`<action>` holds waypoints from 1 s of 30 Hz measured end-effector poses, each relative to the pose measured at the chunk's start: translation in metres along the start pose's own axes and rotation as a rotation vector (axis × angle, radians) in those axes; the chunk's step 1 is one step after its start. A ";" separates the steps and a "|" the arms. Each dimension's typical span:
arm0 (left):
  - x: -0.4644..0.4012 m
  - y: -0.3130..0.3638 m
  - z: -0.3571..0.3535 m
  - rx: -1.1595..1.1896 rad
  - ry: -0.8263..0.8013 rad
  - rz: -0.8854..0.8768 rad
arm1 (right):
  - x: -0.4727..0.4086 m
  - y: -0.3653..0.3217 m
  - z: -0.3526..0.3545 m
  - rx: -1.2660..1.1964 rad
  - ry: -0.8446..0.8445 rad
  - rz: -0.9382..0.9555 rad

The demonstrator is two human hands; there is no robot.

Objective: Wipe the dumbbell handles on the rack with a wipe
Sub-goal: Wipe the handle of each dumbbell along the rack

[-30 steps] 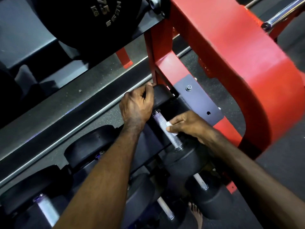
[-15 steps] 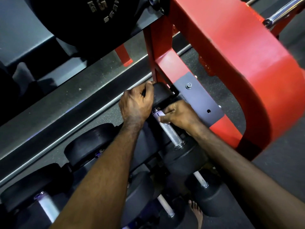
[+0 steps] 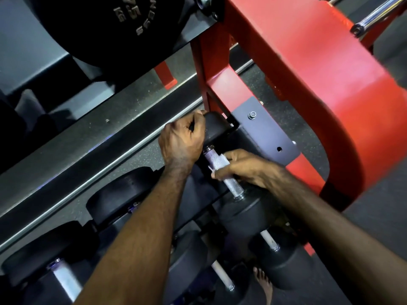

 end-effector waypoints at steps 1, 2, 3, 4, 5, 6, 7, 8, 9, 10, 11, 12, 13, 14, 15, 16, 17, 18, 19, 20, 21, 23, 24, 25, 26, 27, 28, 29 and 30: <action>0.001 0.001 0.000 0.003 -0.005 0.003 | 0.004 0.007 -0.005 -0.005 -0.037 -0.026; 0.001 0.001 0.000 0.004 -0.009 0.000 | 0.005 0.011 -0.009 0.012 -0.046 -0.048; 0.002 0.001 0.001 0.004 -0.006 -0.008 | 0.003 0.010 -0.013 0.028 -0.027 -0.061; 0.002 0.001 0.001 -0.001 -0.003 -0.016 | -0.002 0.007 -0.016 0.035 0.012 -0.065; 0.002 0.002 0.002 -0.007 -0.005 -0.022 | -0.008 0.001 -0.019 0.035 0.065 -0.059; 0.002 0.002 0.002 -0.007 -0.009 -0.026 | -0.013 -0.007 -0.019 0.032 0.116 -0.044; 0.001 0.002 0.001 -0.003 -0.011 -0.027 | -0.017 -0.014 -0.018 0.032 0.158 -0.023; 0.001 0.002 0.001 -0.002 -0.011 -0.023 | -0.019 -0.017 -0.016 0.037 0.181 -0.010; 0.001 0.002 0.001 0.000 -0.015 -0.020 | -0.018 -0.017 -0.013 0.045 0.178 -0.003; 0.002 0.002 0.001 0.001 -0.016 -0.013 | -0.014 -0.014 -0.012 0.054 0.160 -0.004; 0.001 0.001 0.000 0.002 -0.011 -0.006 | -0.010 -0.010 -0.011 0.065 0.136 -0.007; 0.001 0.001 0.001 -0.002 -0.005 -0.005 | -0.005 -0.005 -0.012 0.063 0.103 -0.020; 0.001 0.000 0.001 -0.008 0.003 -0.006 | -0.002 -0.001 -0.013 0.058 0.083 -0.035; 0.000 0.000 0.001 -0.005 0.007 -0.011 | -0.002 0.000 -0.014 0.053 0.076 -0.037; 0.001 0.000 0.001 0.004 0.008 -0.014 | -0.006 -0.004 -0.015 0.048 0.089 -0.036; 0.002 0.001 0.001 0.015 0.004 -0.015 | -0.013 -0.009 -0.015 0.041 0.121 -0.032; 0.002 0.002 0.001 0.020 -0.002 -0.015 | -0.018 -0.017 -0.015 0.038 0.155 -0.026; 0.002 0.002 0.001 0.017 -0.009 -0.018 | -0.021 -0.019 -0.014 0.029 0.179 -0.024; 0.001 0.002 0.001 0.014 -0.010 -0.026 | -0.021 -0.020 -0.013 0.032 0.178 -0.022; 0.001 0.001 0.000 0.010 -0.007 -0.034 | -0.018 -0.015 -0.014 0.060 0.154 -0.027; 0.000 0.001 0.000 0.010 0.002 -0.044 | -0.015 -0.006 -0.014 0.113 0.101 -0.045; -0.001 0.000 0.000 -0.001 0.028 -0.068 | -0.003 0.016 -0.014 0.238 -0.021 -0.104; 0.000 0.000 -0.001 -0.001 0.036 -0.077 | 0.001 0.022 -0.013 0.281 -0.062 -0.131; 0.000 0.000 -0.001 -0.001 0.035 -0.078 | 0.000 0.021 -0.011 0.298 -0.065 -0.142; 0.001 0.000 -0.002 -0.002 0.026 -0.069 | -0.006 0.017 -0.008 0.294 -0.043 -0.129; 0.001 0.000 -0.002 -0.002 0.012 -0.059 | -0.009 0.009 -0.007 0.268 -0.023 -0.103; 0.002 -0.001 -0.003 -0.003 0.001 -0.051 | -0.014 0.003 -0.006 0.258 0.002 -0.079; 0.001 -0.001 -0.003 -0.004 -0.006 -0.046 | -0.016 -0.002 -0.006 0.266 0.023 -0.066; 0.001 -0.002 -0.003 -0.003 -0.008 -0.045 | -0.016 -0.001 -0.005 0.309 0.030 -0.062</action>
Point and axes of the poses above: each hand's wrist, its own x-axis away from the middle knuckle, its own z-axis out of the back of the hand, y = z × x, the point moved 7 cm from there along -x, towards the middle knuckle, and after that the axes turned 5 degrees about y, right-handed, at the moved point
